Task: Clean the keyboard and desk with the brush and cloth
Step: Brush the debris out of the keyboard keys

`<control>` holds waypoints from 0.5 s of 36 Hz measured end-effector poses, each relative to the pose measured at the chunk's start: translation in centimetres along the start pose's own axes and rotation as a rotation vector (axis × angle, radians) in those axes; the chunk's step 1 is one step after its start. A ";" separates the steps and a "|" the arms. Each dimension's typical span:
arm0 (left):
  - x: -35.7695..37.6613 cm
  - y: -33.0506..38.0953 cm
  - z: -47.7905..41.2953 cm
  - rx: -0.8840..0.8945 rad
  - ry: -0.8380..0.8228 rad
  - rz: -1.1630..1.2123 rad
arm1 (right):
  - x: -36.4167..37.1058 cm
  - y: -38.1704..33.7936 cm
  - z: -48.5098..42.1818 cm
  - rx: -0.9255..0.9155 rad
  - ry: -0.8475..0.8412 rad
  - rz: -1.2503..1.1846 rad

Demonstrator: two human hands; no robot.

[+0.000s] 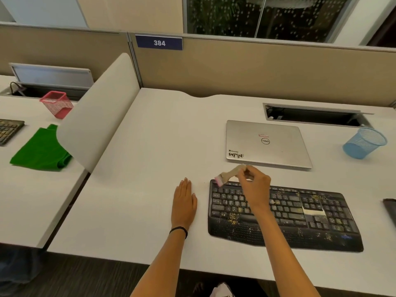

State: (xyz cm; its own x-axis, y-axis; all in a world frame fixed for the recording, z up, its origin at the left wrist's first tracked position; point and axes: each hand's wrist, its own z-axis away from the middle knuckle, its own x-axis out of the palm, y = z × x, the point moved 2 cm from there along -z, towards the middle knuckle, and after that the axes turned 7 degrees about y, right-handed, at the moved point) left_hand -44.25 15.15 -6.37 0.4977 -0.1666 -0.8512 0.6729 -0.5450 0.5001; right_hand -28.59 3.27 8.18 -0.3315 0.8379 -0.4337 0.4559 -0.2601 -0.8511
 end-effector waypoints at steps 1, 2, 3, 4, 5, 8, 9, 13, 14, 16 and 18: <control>0.0 0.0 0.0 -0.001 0.000 0.001 | -0.3 0.2 -0.2 0.000 0.030 0.011; 0.0 0.0 0.0 -0.004 -0.002 0.001 | -0.6 0.2 -0.3 -0.004 0.056 0.029; 0.0 0.0 0.0 -0.006 -0.004 0.003 | -1.0 0.2 -0.4 -0.008 0.073 0.053; 0.0 0.0 0.0 -0.007 -0.005 0.006 | -1.4 0.3 -0.5 -0.014 0.080 0.070; 0.0 0.0 0.0 -0.008 -0.005 0.008 | -1.7 0.4 -0.6 -0.018 0.078 0.081; 0.0 0.1 0.0 -0.011 0.002 0.014 | -2.0 0.9 -0.6 0.008 0.043 0.101; -0.1 0.1 0.0 -0.011 0.005 0.015 | -2.0 1.0 -0.6 0.025 0.033 0.094; -0.2 0.2 0.0 -0.009 0.008 0.013 | -1.0 1.1 -1.0 0.053 0.025 0.063; -0.2 0.2 0.0 -0.009 0.007 0.014 | -0.7 1.2 -1.2 0.052 0.023 0.077; -0.2 0.2 0.0 -0.007 0.003 0.015 | -0.2 1.3 -1.7 0.052 0.014 0.096; -0.2 0.2 0.0 -0.006 0.002 0.016 | 0.1 1.4 -2.3 0.064 0.004 0.101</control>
State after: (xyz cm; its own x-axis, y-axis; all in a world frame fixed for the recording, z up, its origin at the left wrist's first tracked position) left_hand -44.24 15.05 -6.09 0.5097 -0.1732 -0.8428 0.6681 -0.5375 0.5145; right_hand -26.10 4.07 7.58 -0.2828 0.8078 -0.5172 0.4331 -0.3736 -0.8203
